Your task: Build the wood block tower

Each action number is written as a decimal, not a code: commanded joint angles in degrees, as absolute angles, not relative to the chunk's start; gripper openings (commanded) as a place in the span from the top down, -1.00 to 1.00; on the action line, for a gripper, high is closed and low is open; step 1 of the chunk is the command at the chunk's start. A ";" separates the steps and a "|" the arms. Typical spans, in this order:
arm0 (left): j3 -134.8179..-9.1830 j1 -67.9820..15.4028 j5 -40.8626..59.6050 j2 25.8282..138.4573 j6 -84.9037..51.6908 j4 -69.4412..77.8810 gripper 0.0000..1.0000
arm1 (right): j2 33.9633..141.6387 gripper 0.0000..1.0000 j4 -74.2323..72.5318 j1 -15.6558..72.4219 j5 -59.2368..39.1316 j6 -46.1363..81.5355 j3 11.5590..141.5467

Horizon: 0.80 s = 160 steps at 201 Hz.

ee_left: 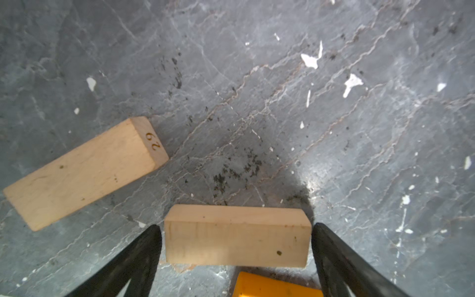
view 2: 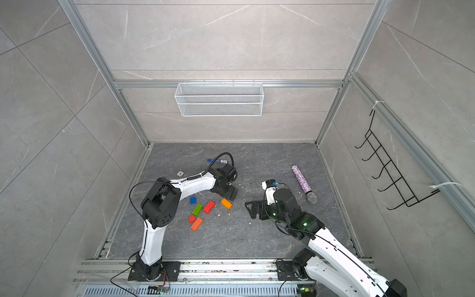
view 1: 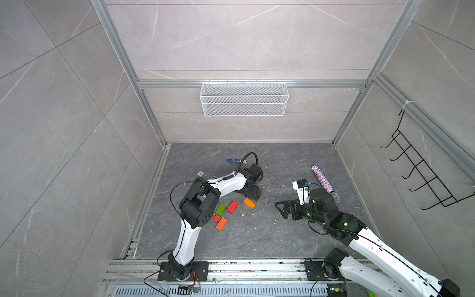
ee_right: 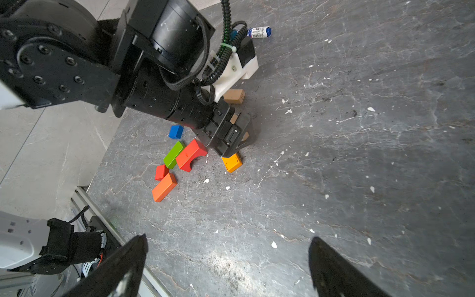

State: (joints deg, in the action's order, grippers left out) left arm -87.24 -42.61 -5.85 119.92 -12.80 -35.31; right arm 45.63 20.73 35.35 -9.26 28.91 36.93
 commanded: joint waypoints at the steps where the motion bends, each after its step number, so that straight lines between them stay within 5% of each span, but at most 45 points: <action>1: -89.04 -42.45 -6.20 120.60 -11.95 -34.41 -0.86 | 45.18 -0.99 21.10 35.68 -8.89 28.48 36.26; 71: -88.77 -42.45 -7.03 120.77 -13.35 -34.97 -0.76 | 45.79 -0.99 21.05 35.68 -8.90 28.48 36.43; 111: -88.19 -42.78 -7.32 120.03 -16.41 -35.69 -0.38 | 45.73 -0.99 21.04 35.70 -8.79 28.61 36.40; 160: -85.70 -43.24 -10.96 116.06 -26.13 -36.86 -0.18 | 45.68 -0.98 20.83 35.71 -8.90 28.91 36.30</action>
